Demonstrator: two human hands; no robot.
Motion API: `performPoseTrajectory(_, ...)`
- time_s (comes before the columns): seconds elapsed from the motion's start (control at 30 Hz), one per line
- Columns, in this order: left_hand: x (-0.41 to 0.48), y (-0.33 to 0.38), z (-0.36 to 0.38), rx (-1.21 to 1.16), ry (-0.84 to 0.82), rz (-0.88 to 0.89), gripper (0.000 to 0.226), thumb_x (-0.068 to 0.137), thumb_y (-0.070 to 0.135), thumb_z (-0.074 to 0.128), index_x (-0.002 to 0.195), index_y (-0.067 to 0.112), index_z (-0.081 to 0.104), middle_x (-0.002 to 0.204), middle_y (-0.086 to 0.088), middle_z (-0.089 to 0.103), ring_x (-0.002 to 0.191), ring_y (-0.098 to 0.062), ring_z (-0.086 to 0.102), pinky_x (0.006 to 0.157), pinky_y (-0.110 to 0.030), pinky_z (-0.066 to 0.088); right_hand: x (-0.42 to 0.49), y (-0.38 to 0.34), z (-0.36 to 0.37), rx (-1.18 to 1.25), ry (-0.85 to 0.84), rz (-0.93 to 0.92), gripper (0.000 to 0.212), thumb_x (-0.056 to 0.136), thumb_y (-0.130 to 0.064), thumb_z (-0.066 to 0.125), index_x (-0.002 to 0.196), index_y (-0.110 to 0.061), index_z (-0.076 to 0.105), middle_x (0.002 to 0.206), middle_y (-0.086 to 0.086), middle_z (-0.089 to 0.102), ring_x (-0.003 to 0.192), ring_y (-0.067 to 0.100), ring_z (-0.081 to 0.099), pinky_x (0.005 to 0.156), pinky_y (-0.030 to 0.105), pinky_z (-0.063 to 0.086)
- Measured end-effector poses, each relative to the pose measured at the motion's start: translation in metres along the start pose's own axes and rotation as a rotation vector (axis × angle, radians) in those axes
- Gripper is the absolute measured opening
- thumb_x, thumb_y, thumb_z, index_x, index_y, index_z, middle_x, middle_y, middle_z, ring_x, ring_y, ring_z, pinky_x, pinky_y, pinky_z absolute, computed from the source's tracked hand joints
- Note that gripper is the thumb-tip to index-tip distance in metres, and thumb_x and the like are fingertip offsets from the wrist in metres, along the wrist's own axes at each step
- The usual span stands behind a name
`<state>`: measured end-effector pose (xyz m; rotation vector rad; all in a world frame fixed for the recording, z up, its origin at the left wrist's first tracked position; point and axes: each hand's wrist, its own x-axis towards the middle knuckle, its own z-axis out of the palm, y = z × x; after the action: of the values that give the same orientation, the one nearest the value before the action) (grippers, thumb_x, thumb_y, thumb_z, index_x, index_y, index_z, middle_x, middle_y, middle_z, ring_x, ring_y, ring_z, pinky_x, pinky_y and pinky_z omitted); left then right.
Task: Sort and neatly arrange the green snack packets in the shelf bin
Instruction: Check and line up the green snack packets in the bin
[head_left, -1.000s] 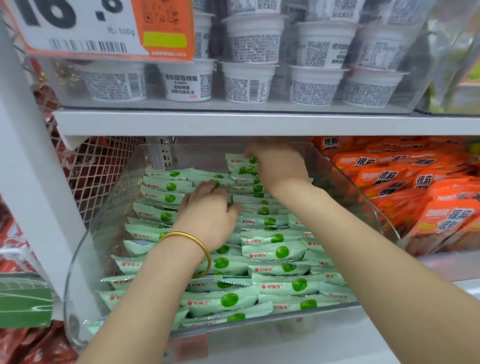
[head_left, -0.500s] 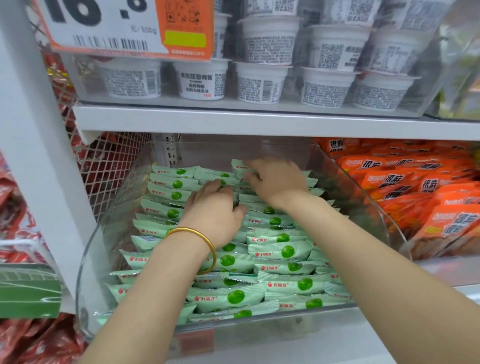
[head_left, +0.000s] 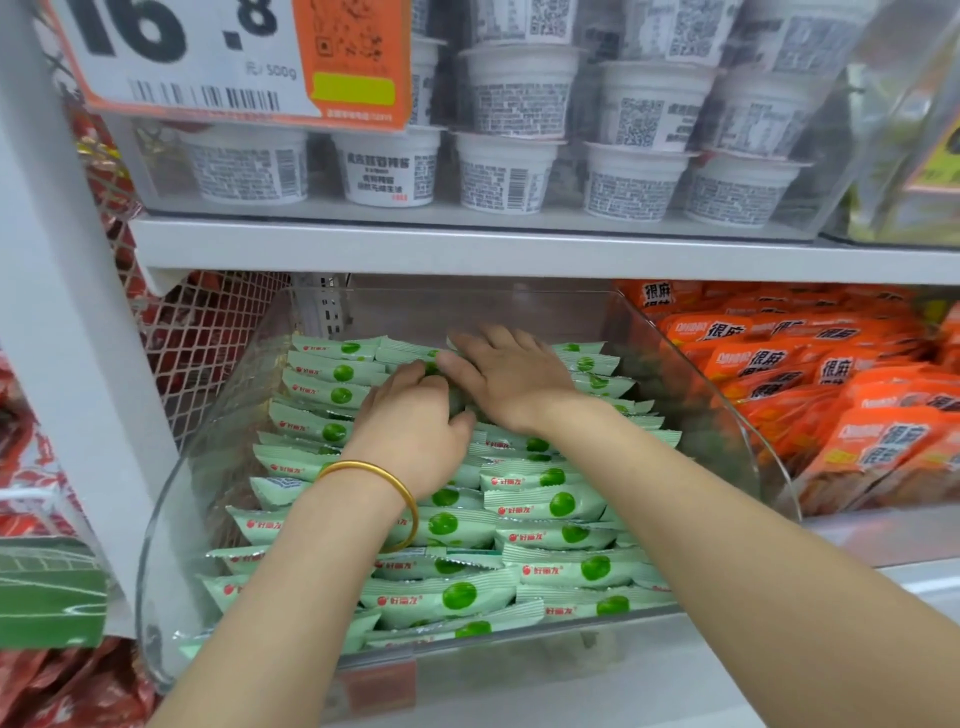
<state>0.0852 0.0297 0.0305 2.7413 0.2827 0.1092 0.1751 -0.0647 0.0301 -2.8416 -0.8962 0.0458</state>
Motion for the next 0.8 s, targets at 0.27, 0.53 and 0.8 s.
performPoseTrajectory(0.27,-0.003,0.001,-0.002,-0.002,0.009,-0.028,0.045,0.095,0.029,0.045,0.133,0.004,0.044,0.147,-0.014,0.031,0.135,-0.028,0.03,0.111,-0.032,0.024,-0.013,0.001,-0.016,0.123,-0.018,-0.015,0.056,0.097,-0.055,0.011,0.149,-0.033,0.016,0.158,-0.005,0.013,0.145,0.019,0.01,0.116,0.036,0.008)
performPoseTrajectory(0.53,-0.008,0.014,0.002,-0.004,0.016,0.008,0.046,0.097,0.029,0.042,0.134,0.004,0.043,0.153,-0.014,0.022,0.141,-0.026,0.021,0.115,-0.037,0.021,-0.069,0.04,-0.023,0.208,0.145,0.098,0.043,0.101,-0.033,0.029,0.136,-0.014,0.045,0.143,0.008,0.044,0.133,0.025,0.037,0.108,0.038,0.033)
performPoseTrajectory(0.8,-0.032,0.036,0.013,0.033,0.066,0.154,0.042,0.098,0.033,0.036,0.13,0.007,0.046,0.137,-0.011,0.042,0.128,-0.028,0.038,0.107,-0.042,0.031,-0.133,0.039,-0.038,0.235,0.278,-0.006,0.037,0.096,-0.013,0.048,0.131,-0.021,0.055,0.133,0.0,0.054,0.125,0.016,0.045,0.105,0.027,0.033)
